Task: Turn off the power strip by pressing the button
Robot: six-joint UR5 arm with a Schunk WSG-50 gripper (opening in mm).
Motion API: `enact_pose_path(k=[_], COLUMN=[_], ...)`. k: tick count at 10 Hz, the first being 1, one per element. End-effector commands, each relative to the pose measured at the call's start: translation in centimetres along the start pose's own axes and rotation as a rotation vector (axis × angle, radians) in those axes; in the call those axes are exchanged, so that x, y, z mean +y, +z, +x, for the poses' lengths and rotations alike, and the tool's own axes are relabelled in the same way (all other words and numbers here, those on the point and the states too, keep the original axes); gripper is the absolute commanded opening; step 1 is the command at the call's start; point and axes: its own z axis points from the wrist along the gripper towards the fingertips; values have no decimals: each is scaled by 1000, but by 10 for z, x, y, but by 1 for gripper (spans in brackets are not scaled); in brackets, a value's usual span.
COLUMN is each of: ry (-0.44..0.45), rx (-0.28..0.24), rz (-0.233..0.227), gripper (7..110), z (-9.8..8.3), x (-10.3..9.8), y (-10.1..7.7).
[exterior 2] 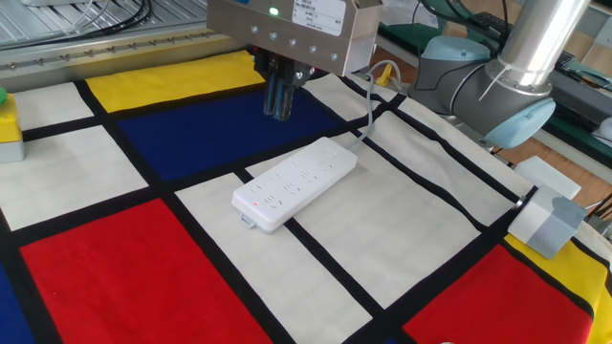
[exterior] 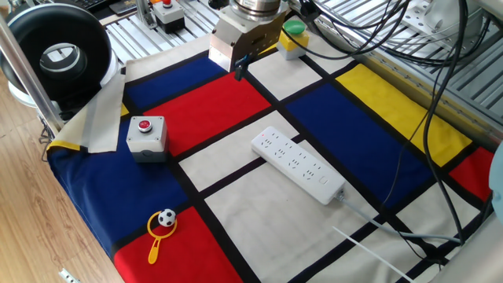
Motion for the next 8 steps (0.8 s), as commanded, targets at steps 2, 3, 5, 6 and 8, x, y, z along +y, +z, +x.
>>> enact_pose_path(k=[2, 3, 5, 6, 8], ry=[15, 15, 12, 3, -5], rx=[-8, -13, -37, -57, -57], rz=[-8, -8, -5, -1, -15], gripper=[7, 7, 7, 7, 7], z=[-2, -3, -9, -14, -14], x=[1, 2, 1, 0, 3], y=[-1, -1, -2, -2, -2])
